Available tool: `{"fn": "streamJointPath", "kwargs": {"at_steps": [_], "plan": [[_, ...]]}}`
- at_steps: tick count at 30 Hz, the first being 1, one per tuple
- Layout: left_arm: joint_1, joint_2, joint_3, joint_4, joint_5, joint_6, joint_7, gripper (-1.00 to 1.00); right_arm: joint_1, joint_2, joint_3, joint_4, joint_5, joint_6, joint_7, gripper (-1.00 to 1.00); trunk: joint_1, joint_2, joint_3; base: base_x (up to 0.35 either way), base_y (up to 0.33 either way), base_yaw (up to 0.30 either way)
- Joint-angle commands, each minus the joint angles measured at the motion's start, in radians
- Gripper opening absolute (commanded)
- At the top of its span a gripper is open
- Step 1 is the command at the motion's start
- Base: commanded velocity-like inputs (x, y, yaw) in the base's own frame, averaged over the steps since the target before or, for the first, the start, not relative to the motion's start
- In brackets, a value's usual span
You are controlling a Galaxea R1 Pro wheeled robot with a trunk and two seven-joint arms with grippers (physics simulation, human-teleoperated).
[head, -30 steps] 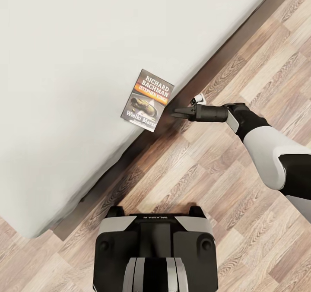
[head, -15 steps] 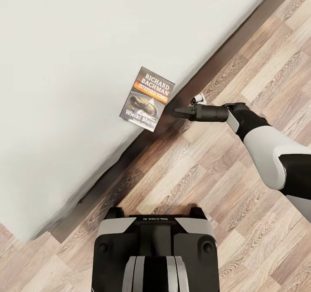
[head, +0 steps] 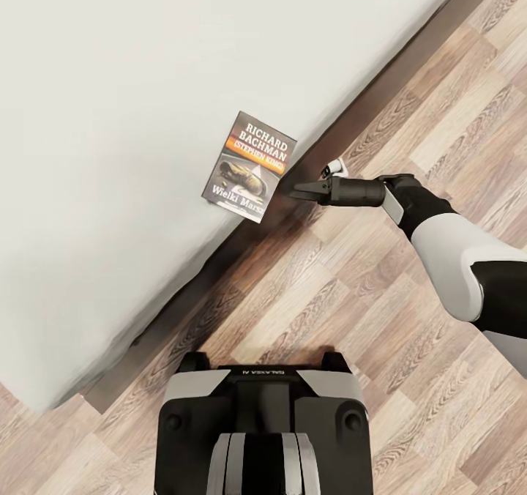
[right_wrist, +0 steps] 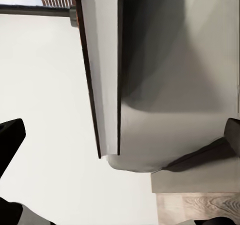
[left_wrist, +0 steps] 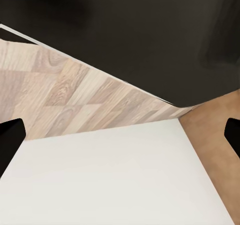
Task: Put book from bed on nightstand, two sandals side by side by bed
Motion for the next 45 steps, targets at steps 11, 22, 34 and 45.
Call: {"fn": "streamJointPath", "kwargs": {"at_steps": [11, 22, 34, 45], "plan": [[0.0, 0.001, -0.006, -0.001, -0.004, -0.003, -0.001, 1.0, -0.005, 0.006, 0.009, 0.001, -0.008, 0.011, 0.001, 1.0, 0.015, -0.028, -0.013, 0.0, 0.0, 0.0], [0.0, 0.0, -0.006, -0.001, -0.005, -0.003, -0.001, 1.0, -0.007, 0.009, 0.009, 0.0, -0.009, 0.013, 0.001, 1.0, 0.015, -0.028, -0.013, 0.0, 0.0, 0.0], [0.0, 0.0, -0.007, -0.001, -0.006, -0.002, -0.001, 1.0, -0.008, 0.025, 0.014, -0.001, -0.009, 0.014, 0.001, 1.0, 0.015, -0.028, -0.013, 0.0, 0.0, 0.0], [0.0, 0.0, -0.006, -0.001, -0.006, -0.003, -0.001, 1.0, -0.019, 0.046, 0.016, -0.001, 0.007, 0.016, 0.001, 1.0, 0.015, -0.028, -0.013, 0.0, 0.0, 0.0]]}}
